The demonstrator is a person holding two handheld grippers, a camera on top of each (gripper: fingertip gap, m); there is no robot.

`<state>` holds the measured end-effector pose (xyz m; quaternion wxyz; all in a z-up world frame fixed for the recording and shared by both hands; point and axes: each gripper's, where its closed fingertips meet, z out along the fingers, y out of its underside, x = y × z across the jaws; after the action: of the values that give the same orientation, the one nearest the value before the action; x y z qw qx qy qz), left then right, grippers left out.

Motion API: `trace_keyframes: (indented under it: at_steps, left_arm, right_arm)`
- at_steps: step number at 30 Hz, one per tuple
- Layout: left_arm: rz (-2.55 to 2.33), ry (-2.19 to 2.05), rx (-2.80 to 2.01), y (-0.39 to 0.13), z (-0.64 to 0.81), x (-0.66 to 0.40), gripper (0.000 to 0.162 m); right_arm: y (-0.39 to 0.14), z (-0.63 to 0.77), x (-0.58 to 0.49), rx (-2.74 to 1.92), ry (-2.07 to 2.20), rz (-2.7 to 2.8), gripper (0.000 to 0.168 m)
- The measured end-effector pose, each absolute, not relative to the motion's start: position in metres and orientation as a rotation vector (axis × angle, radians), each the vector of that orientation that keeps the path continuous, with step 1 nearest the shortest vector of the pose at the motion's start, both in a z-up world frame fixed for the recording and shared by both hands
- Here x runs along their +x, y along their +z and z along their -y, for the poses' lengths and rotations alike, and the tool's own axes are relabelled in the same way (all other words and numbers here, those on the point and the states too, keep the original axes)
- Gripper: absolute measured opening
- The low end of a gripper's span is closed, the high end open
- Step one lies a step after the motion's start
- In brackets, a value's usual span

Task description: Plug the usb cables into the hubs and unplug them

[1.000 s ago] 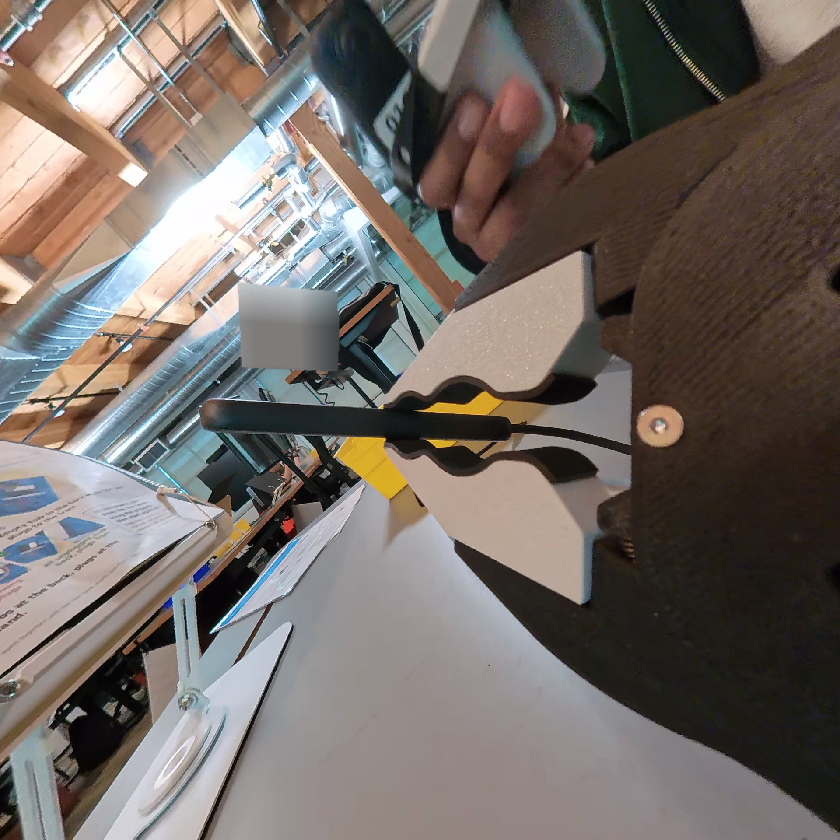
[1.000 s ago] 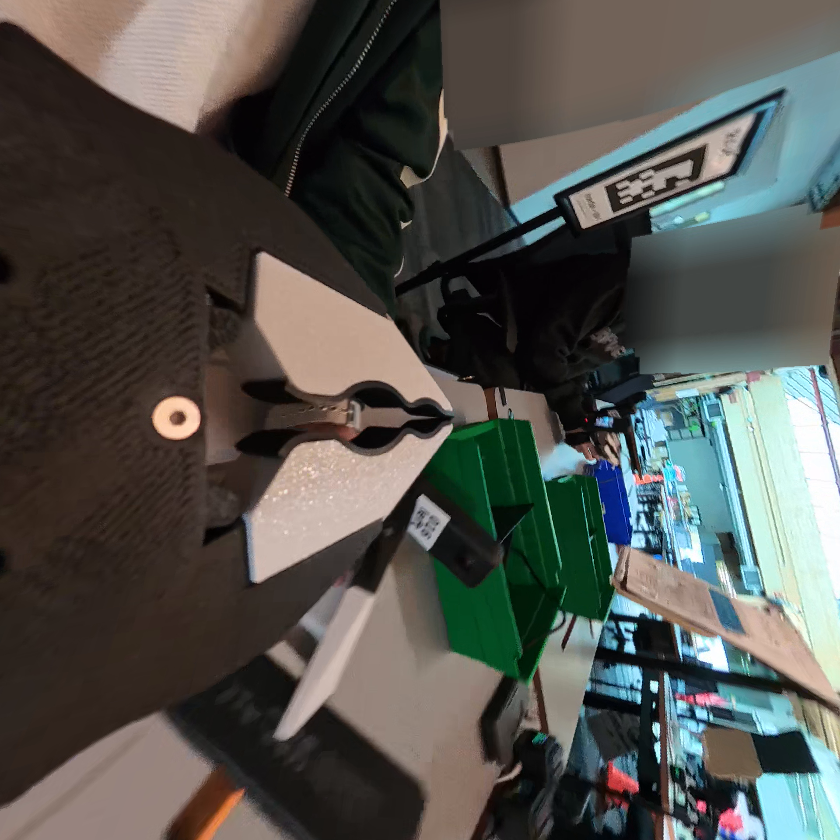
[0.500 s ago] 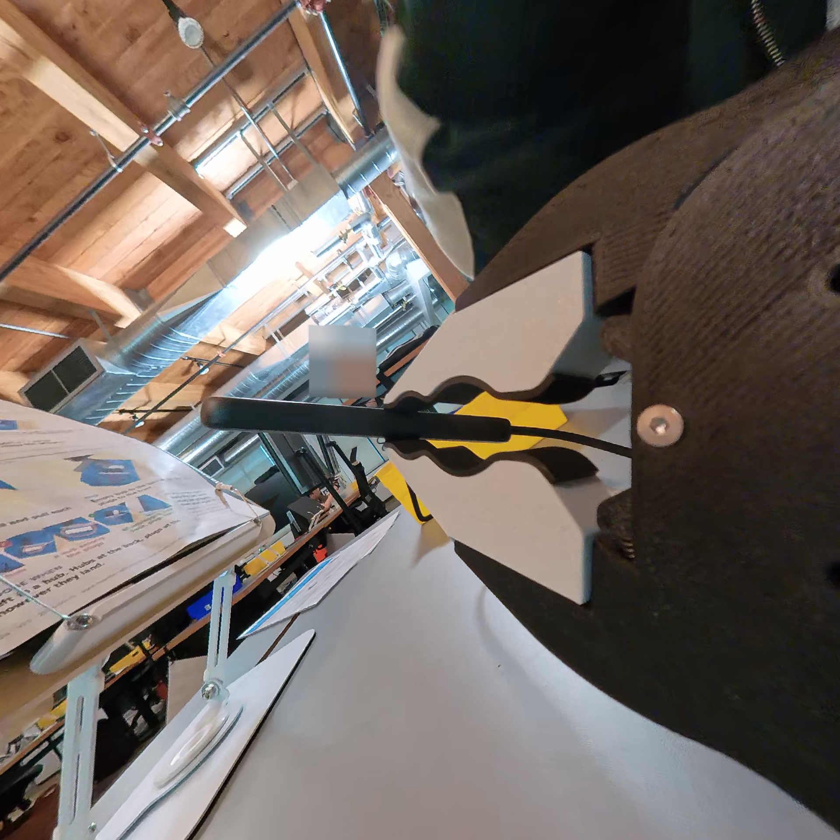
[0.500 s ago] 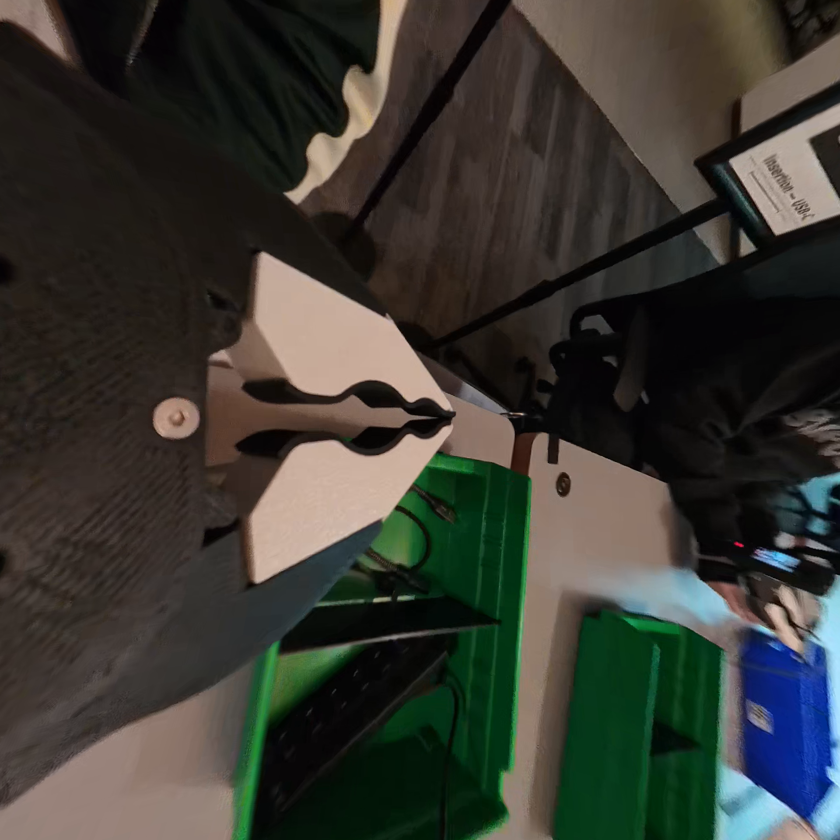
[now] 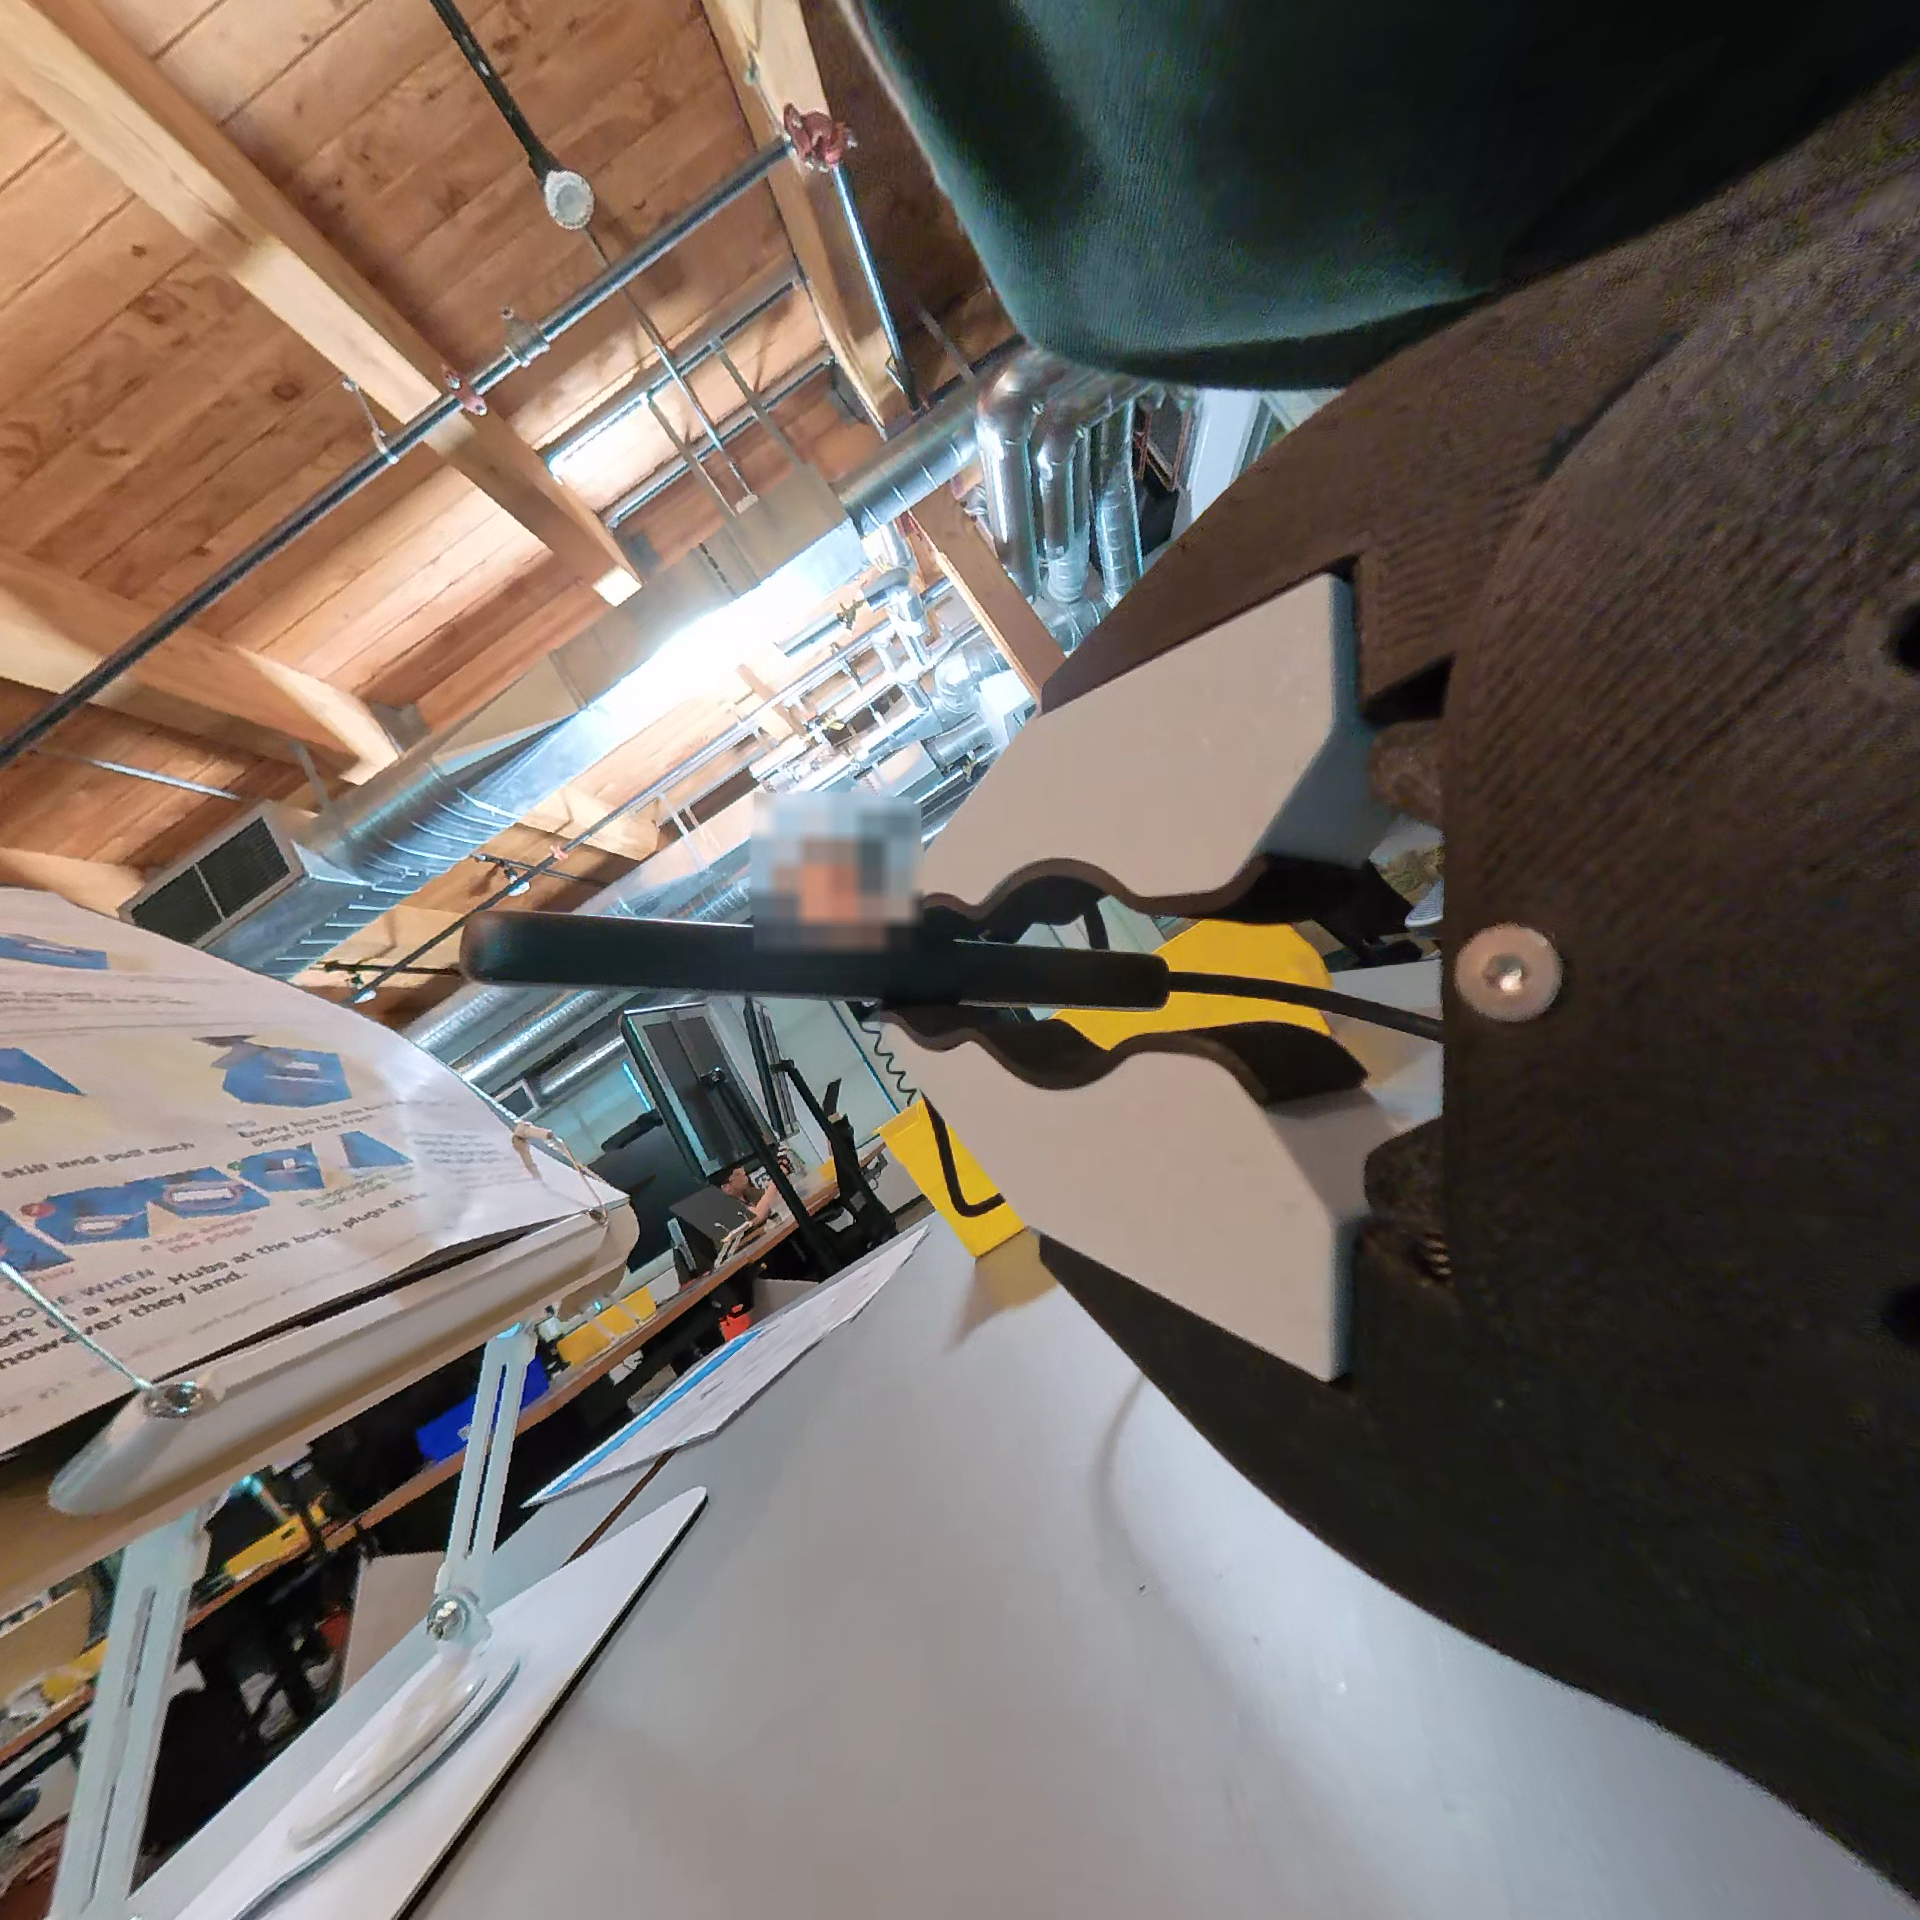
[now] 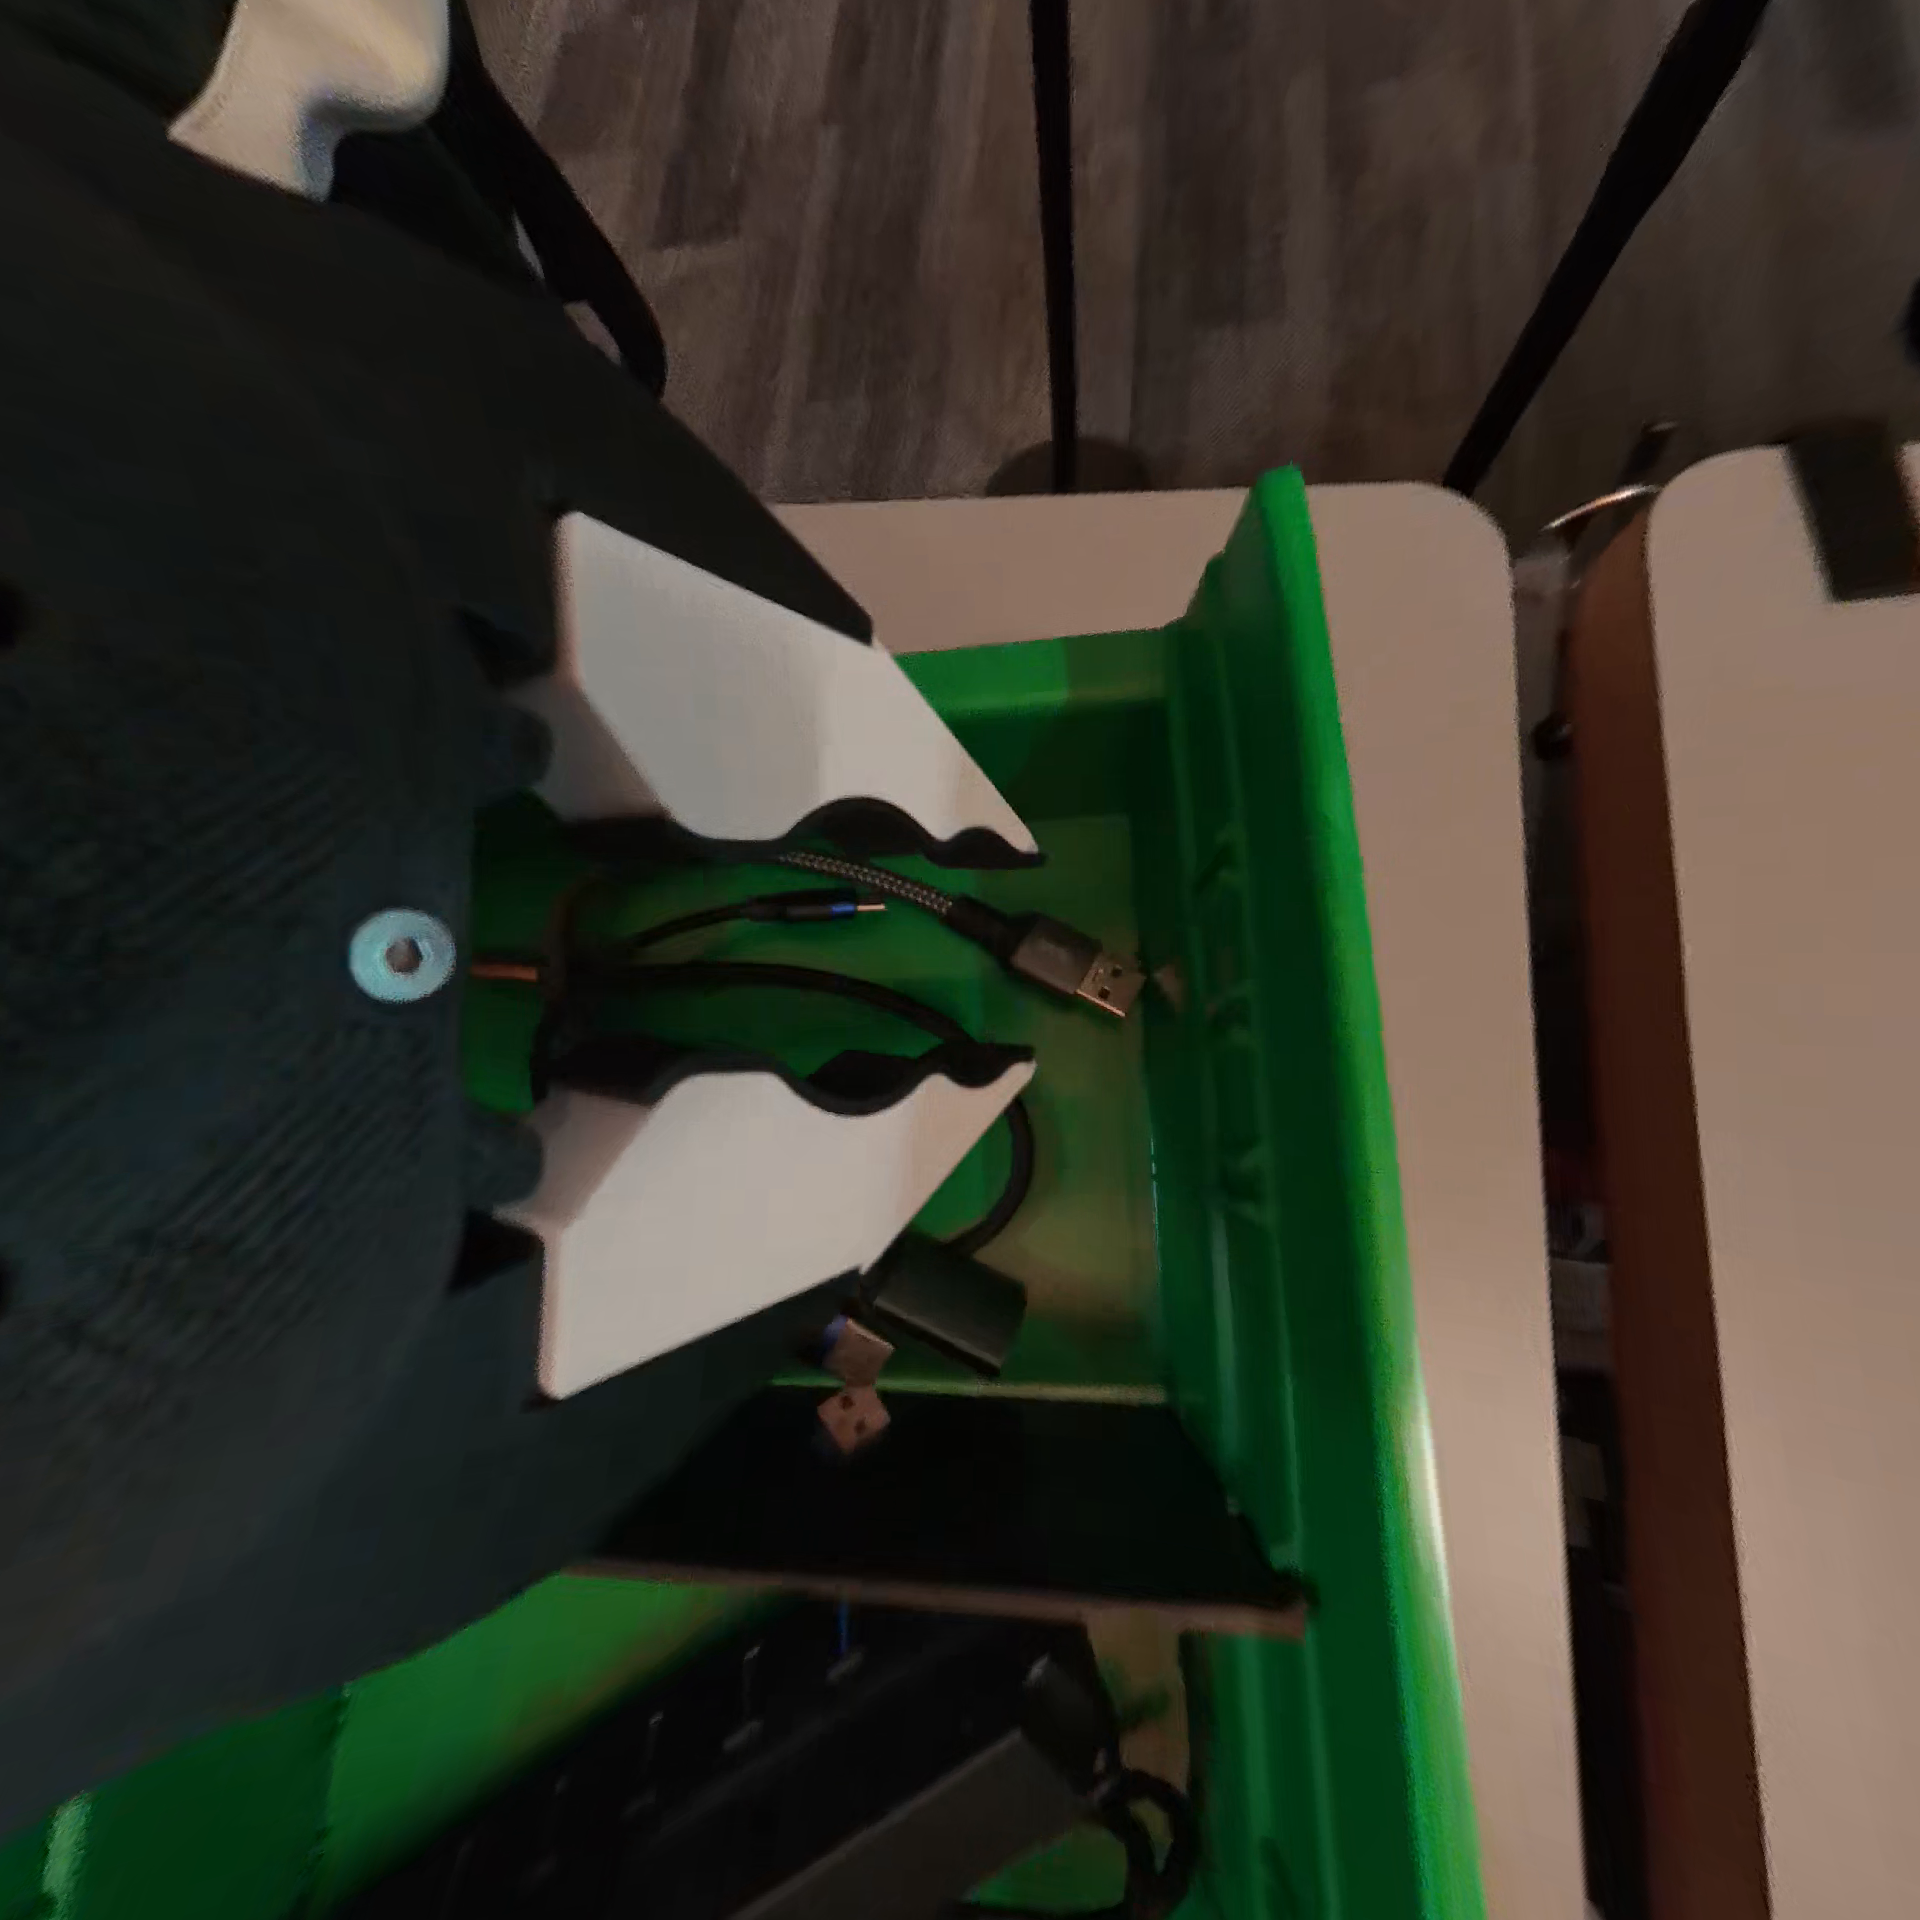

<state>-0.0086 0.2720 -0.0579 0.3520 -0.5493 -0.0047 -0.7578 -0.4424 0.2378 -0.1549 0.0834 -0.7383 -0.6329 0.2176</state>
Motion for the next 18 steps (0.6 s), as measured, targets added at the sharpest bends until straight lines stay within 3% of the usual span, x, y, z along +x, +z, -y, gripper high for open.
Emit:
trace_keyframes:
  at_steps: [4,8,10,13,18]
  left_arm:
    - [-0.018,-1.946,-1.439,-0.059,-0.269,-0.003,0.009]
    - [-0.023,-1.935,-1.439,-0.058,-0.269,-0.004,0.009]
    - [-0.024,-1.935,-1.439,-0.058,-0.269,-0.004,0.009]
    - [-0.03,-1.933,-1.444,-0.058,-0.269,-0.003,0.009]
    - [-0.035,-1.93,-1.451,-0.06,-0.268,-0.001,0.009]
  right_arm:
    - [-0.184,-0.236,-0.44,-2.19,0.46,1.968,0.037]
    - [-0.183,-0.241,-0.443,-2.116,0.396,1.993,0.019]
    - [-0.168,-0.24,-0.444,-2.094,0.482,1.962,0.019]
    - [-0.113,-0.237,-0.445,-2.013,0.751,1.834,0.018]
    - [0.022,-0.243,-0.416,-1.768,1.283,1.465,0.017]
